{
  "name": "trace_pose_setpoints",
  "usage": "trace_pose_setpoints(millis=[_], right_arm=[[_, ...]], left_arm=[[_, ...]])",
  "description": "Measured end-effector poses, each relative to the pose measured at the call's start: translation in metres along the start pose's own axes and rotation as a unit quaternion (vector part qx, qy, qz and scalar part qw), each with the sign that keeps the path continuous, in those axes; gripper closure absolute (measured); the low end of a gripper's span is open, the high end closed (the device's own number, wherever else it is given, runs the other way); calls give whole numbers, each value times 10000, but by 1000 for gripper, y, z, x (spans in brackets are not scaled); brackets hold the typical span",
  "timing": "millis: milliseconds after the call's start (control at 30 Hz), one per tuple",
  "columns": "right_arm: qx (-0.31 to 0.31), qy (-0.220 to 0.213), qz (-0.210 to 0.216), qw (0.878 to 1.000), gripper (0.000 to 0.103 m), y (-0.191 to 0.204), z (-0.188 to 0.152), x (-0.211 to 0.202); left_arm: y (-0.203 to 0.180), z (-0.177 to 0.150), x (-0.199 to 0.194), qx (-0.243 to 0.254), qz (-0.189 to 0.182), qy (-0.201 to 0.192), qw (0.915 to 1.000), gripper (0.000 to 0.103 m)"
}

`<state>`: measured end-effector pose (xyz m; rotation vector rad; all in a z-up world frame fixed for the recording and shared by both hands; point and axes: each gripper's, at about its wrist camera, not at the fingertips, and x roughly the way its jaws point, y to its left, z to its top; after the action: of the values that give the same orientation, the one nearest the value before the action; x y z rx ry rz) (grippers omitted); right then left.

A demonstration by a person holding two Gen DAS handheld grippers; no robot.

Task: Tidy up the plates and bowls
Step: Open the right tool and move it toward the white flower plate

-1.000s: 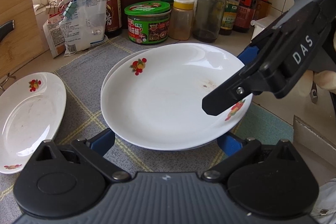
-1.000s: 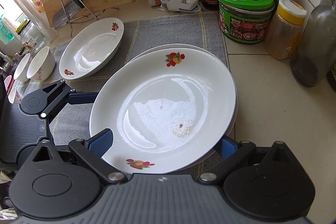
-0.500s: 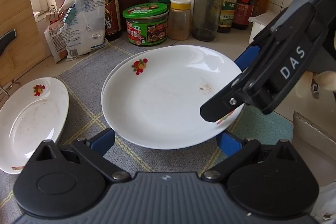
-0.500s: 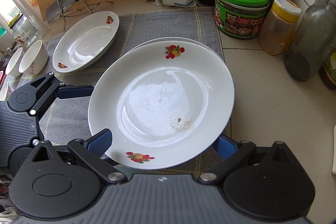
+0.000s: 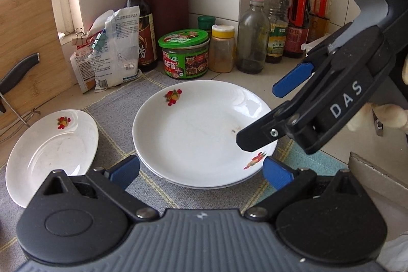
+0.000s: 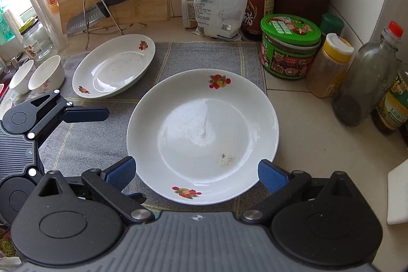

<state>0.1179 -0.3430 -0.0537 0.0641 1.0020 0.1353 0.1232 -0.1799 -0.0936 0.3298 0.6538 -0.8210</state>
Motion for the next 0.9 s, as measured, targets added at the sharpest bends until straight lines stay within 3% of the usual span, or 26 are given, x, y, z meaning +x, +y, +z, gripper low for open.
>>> trace_pose_setpoints(millis=[167,400,567,767,900], right_arm=[[-356,-425,-305,9980,0,12,0,-5],[-801,-681,-126,9944,0,34,4,0],[-941,-743,313,9923,0,49,15,8],[-1211,-998,436,9866,0,70,25,15],[-1204,-973,574,9863,0,77,30,24]], left_arm=[[2,-1,-17,-250,335,-188,9989,1],[13,-10,-38,-838,1231,-231,9886,1],[26,-26,-57,-1518,1869,-134,9705,1],[43,-45,-72,-2121,2563,-9,9430,1],[58,-55,-70,-2253,2694,35,9363,1]])
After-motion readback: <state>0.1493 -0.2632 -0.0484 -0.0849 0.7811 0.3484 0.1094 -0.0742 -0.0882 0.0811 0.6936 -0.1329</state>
